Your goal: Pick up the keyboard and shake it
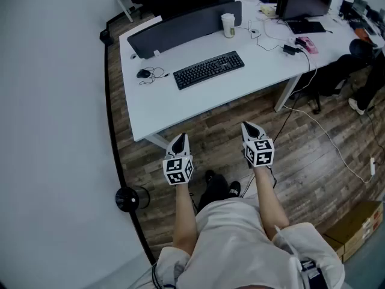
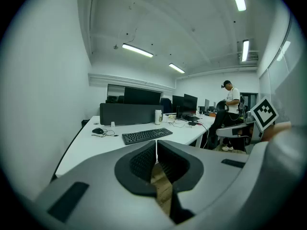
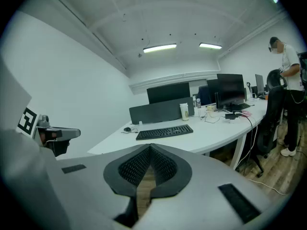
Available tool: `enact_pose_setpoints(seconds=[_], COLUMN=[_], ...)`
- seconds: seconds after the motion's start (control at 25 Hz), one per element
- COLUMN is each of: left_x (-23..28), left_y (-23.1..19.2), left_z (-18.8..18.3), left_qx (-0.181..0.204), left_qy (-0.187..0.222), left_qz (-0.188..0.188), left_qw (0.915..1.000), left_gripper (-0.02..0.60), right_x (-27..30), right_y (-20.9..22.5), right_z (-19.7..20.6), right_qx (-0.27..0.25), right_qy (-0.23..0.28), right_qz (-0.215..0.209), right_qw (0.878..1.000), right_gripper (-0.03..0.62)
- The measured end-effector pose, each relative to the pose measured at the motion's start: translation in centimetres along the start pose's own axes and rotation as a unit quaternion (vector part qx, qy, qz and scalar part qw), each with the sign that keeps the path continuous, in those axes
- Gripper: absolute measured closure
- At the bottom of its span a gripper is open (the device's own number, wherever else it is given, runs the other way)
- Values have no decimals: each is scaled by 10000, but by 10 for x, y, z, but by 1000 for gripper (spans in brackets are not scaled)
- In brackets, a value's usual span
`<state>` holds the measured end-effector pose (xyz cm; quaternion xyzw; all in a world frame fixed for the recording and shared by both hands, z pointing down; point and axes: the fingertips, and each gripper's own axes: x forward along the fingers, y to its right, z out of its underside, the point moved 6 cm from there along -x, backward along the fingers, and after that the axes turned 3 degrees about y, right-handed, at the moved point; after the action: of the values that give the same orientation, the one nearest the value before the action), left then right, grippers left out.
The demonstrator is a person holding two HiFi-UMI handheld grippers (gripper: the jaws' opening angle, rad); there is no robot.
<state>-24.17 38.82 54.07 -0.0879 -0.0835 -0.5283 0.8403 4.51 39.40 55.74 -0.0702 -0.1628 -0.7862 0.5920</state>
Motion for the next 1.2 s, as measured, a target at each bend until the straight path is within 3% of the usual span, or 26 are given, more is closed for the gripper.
enact_pose_setpoints(seconds=[0.24,0.4,0.56,0.84,1.2], left_x=[3,12,30,86,176], left_y=[-11,-8,-14,-19,-56], left_z=[0,3,4,-7,-31], left_qx=[-148,-124,-192,-182,-347], left_qy=[60,7,-3,-48,2], left_qz=[-175,-88,-108,19,-192], left_qw=[9997,9999,9998,9998,9992], left_gripper=[560,563,563,563,563], right_x=[7,16,33,74,159], right_y=[6,11,14,41,82], right_z=[-2,-4,-8,-23,-54], right_qx=[-14,23,164,246,264], right_qy=[1,3,163,111,21], right_qz=[76,144,-77,-165,-231], right_qw=[10000,9999,9997,9995,9994], right_gripper=[555,555,556,554,554])
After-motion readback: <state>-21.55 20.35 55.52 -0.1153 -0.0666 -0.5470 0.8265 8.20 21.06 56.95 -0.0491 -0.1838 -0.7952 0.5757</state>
